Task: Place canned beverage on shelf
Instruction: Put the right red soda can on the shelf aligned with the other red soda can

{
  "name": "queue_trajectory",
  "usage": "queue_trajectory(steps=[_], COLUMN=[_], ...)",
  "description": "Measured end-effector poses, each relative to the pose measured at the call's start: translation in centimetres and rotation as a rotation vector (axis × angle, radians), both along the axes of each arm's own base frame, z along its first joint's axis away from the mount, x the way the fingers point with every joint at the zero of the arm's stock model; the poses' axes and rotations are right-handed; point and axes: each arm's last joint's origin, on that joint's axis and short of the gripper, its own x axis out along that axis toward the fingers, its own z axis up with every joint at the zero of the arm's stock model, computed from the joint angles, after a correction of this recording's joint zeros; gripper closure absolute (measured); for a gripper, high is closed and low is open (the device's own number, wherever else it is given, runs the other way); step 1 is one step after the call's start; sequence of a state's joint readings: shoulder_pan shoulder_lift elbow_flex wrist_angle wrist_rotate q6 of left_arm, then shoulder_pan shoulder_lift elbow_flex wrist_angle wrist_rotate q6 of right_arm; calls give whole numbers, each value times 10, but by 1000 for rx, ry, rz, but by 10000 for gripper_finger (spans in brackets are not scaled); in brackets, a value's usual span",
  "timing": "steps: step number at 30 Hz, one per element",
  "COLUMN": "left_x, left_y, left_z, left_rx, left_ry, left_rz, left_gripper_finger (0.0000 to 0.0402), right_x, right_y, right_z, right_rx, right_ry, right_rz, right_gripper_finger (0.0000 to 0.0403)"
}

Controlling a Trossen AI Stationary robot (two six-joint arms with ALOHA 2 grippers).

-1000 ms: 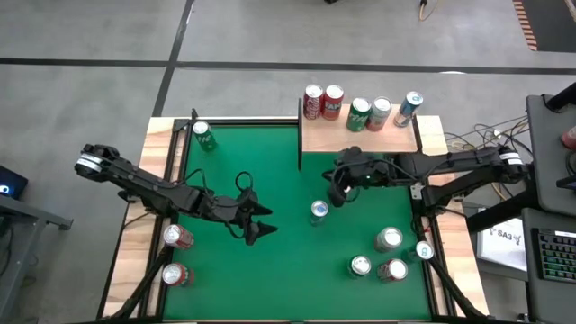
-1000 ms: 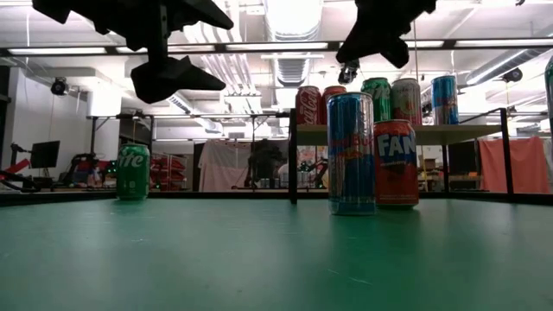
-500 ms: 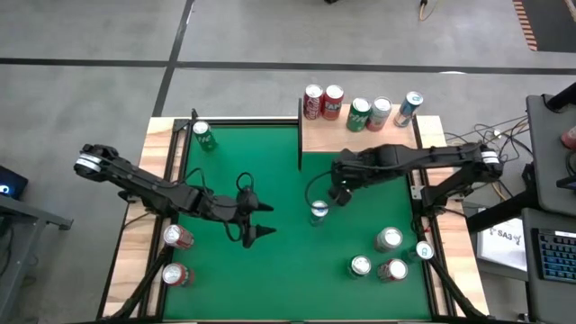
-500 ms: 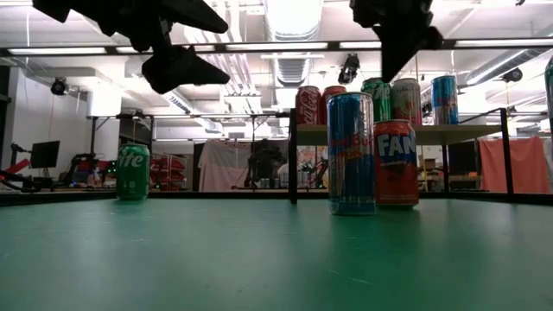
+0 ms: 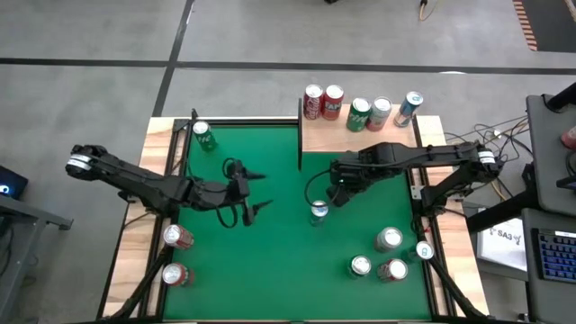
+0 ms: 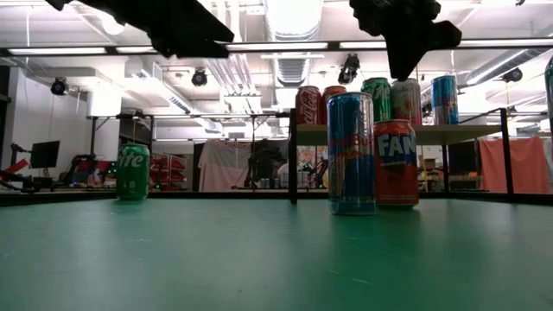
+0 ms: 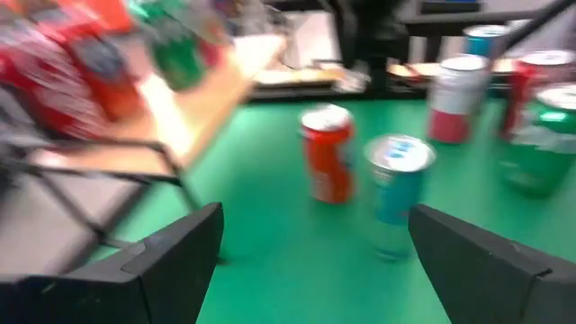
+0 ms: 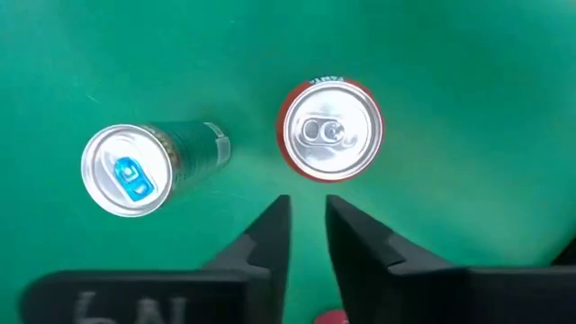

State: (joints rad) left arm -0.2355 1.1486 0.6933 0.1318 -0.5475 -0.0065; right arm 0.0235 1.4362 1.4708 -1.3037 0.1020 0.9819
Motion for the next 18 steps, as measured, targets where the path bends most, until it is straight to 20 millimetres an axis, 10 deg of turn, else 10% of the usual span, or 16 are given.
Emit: queue_trajectory(steps=[18], left_x=[-21], left_y=[18], left_z=[34], left_rx=[360], left_ry=[-32], left_rz=[185], left_gripper_finger=[64], right_x=[11], right_y=[-11], right_z=[-13], right_rx=[67], right_ry=[39], right_rz=[-142], right_gripper_finger=[67])
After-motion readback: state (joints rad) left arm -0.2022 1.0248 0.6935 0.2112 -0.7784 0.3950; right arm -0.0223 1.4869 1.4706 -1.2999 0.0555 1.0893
